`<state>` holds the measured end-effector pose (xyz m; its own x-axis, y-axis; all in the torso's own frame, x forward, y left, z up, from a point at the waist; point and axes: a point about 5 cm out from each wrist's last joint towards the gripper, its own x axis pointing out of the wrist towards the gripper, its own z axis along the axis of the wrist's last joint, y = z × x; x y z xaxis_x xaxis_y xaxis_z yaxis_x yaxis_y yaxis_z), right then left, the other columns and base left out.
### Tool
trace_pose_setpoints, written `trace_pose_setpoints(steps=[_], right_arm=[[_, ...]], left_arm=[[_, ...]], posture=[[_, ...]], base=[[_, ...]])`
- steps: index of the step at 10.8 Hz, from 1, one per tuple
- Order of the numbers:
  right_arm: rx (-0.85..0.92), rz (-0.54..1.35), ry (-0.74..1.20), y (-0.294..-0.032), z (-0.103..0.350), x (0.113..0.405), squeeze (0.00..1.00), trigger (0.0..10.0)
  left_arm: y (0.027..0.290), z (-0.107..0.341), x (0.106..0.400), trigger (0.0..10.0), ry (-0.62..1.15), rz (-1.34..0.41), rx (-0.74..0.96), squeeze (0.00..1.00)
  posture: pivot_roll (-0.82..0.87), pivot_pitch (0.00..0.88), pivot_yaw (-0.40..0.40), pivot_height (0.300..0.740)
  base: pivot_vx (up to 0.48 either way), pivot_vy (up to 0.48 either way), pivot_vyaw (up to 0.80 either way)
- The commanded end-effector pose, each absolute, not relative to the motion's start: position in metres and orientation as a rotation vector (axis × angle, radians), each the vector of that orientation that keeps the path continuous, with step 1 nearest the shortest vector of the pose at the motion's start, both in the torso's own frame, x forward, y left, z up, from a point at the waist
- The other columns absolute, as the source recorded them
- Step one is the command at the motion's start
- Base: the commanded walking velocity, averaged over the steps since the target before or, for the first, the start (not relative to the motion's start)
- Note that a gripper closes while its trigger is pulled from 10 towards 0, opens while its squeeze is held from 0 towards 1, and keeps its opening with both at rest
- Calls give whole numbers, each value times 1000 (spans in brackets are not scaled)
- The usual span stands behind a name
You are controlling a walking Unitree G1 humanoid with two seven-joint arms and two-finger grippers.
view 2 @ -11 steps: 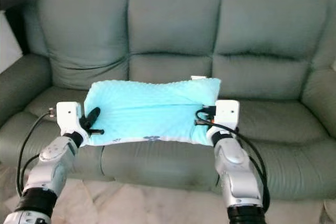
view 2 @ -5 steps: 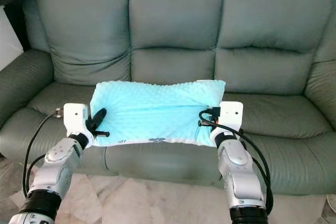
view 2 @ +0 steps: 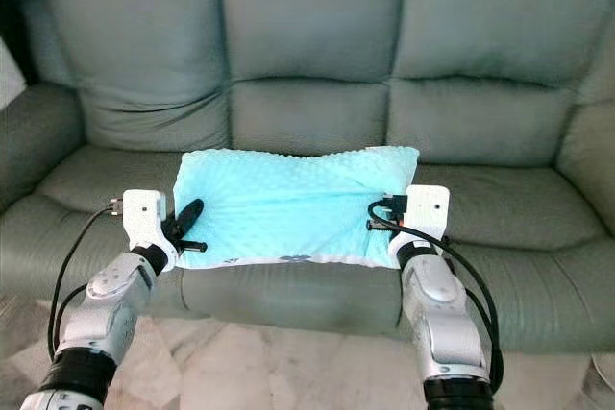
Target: Move the pillow to the sofa
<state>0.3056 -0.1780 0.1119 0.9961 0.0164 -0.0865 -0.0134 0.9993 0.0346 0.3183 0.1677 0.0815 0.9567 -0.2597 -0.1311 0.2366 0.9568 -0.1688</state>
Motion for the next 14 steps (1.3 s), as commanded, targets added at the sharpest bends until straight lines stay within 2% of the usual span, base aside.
trace_pose_setpoints(steps=[1, 10, 14], right_arm=[[32, 10, 44, -178, 122, 307, 0, 10000], [32, 8, 43, -178, 122, 307, 0, 10000], [30, 8, 46, -177, 121, 306, 0, 10000]], left_arm=[[174, 87, 318, 10000, 123, -247, -160, 0], [171, 85, 315, 10000, 151, -277, -153, 0], [167, 77, 313, 10000, 200, -283, -109, 0]], posture=[[-148, 47, 45, 740], [-147, 51, 49, 740], [-148, 52, 52, 740]], base=[[446, 0, 0], [400, 0, 0], [0, 0, 0]])
